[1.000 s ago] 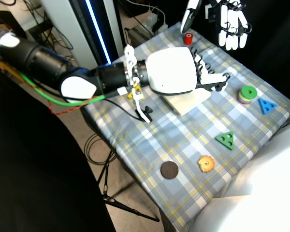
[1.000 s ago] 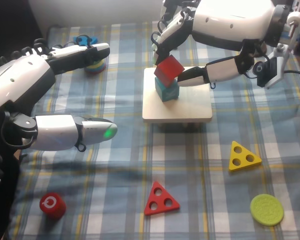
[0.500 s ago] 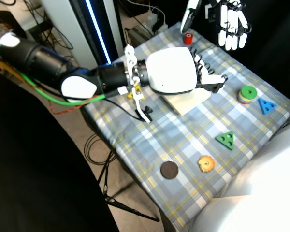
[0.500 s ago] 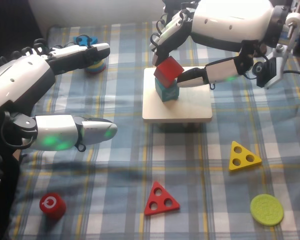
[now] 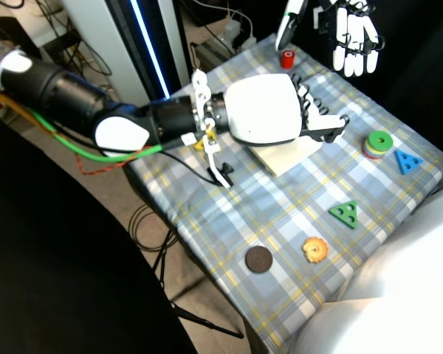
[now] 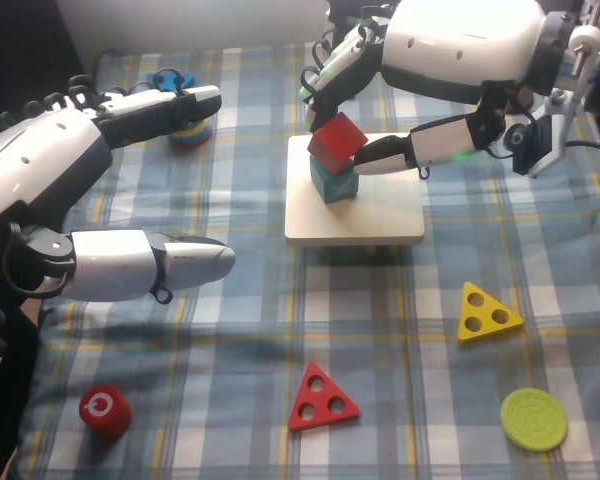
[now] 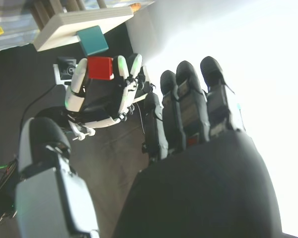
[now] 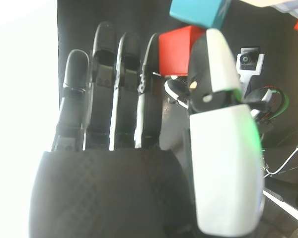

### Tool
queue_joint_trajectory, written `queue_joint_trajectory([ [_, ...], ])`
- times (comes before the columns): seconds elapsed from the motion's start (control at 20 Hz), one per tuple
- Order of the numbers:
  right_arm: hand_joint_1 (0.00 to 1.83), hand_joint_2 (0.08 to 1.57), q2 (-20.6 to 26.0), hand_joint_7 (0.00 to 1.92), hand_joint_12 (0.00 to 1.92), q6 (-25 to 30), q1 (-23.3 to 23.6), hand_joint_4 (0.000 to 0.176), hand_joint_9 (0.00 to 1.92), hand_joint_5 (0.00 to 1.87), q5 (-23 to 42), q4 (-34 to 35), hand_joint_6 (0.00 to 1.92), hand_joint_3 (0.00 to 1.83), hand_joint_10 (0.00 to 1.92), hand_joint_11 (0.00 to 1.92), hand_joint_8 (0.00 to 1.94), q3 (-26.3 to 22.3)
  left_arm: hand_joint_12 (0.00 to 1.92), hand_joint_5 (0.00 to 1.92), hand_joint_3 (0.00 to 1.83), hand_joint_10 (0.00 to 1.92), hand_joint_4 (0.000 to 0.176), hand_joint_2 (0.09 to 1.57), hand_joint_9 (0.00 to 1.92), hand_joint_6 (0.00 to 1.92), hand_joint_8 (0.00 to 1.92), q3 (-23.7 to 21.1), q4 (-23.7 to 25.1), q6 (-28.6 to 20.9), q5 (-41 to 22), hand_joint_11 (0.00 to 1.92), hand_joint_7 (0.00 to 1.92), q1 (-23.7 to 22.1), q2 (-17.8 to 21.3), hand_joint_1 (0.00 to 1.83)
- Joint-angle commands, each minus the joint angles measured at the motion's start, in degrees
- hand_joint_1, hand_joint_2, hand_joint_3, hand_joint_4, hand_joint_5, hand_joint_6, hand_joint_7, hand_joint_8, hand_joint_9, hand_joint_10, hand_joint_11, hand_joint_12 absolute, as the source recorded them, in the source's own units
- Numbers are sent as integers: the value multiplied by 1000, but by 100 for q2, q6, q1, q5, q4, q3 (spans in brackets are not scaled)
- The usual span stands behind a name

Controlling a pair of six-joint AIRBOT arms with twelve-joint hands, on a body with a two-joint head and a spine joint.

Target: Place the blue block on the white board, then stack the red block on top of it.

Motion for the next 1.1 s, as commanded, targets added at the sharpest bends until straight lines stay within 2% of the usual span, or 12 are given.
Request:
queue_joint_trajectory([
  [0.0, 1067, 1045, -14, 830, 1316, 28, 91, 0, 811, 852, 534, 264, 152, 0, 27, 79, 6, 20, 496, 357, 0, 3, 152, 845, 351, 0, 0, 21, 155, -43, -617, 0, 396, -76, -5, 720],
  [0.1, 1055, 1040, -14, 820, 1361, 28, 91, 0, 816, 866, 527, 262, 25, 0, 40, 147, 2, 23, 518, 364, 0, 3, 148, 847, 354, 2, 1, 21, 157, -43, -617, 0, 397, -79, -7, 718],
  [0.45, 1034, 1036, -18, 798, 1327, 28, 91, 0, 791, 853, 508, 238, 1, 0, 53, 166, 0, 22, 526, 355, 0, 2, 146, 845, 352, 0, 3, 19, 157, -43, -620, 0, 401, -83, -14, 721],
  [0.55, 1007, 1041, -14, 729, 1280, 28, 91, 0, 723, 781, 511, 264, 0, 1, 26, 141, 0, -1, 553, 362, 0, 1, 142, 842, 353, 1, 0, 14, 155, -43, -640, 0, 393, -81, -13, 735],
  [0.6, 969, 1028, -12, 579, 1220, 28, 91, 0, 561, 583, 535, 304, 0, 0, 4, 32, 0, -41, 555, 361, 0, 2, 141, 842, 356, 1, 2, 15, 145, -44, -656, 0, 397, -81, -14, 738],
  [0.65, 902, 1002, -6, 385, 1033, 28, 92, 32, 400, 328, 585, 365, 0, 0, 0, 6, 0, -57, 559, 350, 0, 1, 140, 844, 354, 0, 3, 16, 123, -44, -698, 0, 399, -81, -16, 737],
  [0.8, 856, 941, 125, 73, 705, 28, 91, 113, 133, 12, 752, 594, 0, 0, 3, 0, 0, -95, 403, 323, 0, 1, 148, 837, 340, 2, 2, 16, 76, -44, -856, 0, 381, -82, -16, 738],
  [0.85, 843, 941, 171, 23, 578, 28, 91, 125, 81, 2, 866, 735, 0, 0, 4, 0, 2, -109, 344, 319, 0, 3, 150, 834, 325, 0, 3, 8, 72, -61, -961, 0, 368, -83, -8, 739],
  [0.9, 816, 940, 214, 4, 115, 27, 91, 138, 15, 0, 1008, 883, 0, 2, 0, 0, 0, -138, 301, 332, 0, 1, 136, 839, 317, 2, 1, 0, 73, -123, -1054, 0, 360, -81, 0, 743],
  [0.95, 781, 942, 292, 0, 22, 25, 90, 145, 2, 0, 1192, 1061, 0, 3, 0, 0, 0, -208, 289, 334, 1, 0, 135, 840, 305, 2, 0, 2, 104, -285, -1166, 0, 352, -80, 17, 753],
  [1.0, 727, 939, 471, 0, 4, -29, -10, 155, 0, 0, 1408, 1285, 0, 2, 0, 0, 0, -331, 451, 335, 0, 1, 135, 833, 313, 0, 1, 26, 178, -532, -1278, 0, 358, -78, 34, 745],
  [1.05, 661, 931, 663, 0, 0, -162, -173, 171, 0, 0, 1636, 1565, 0, 0, 0, 0, 0, -484, 700, 325, 0, 1, 113, 832, 315, 1, 1, 68, 274, -886, -1379, 0, 348, -73, 71, 724],
])
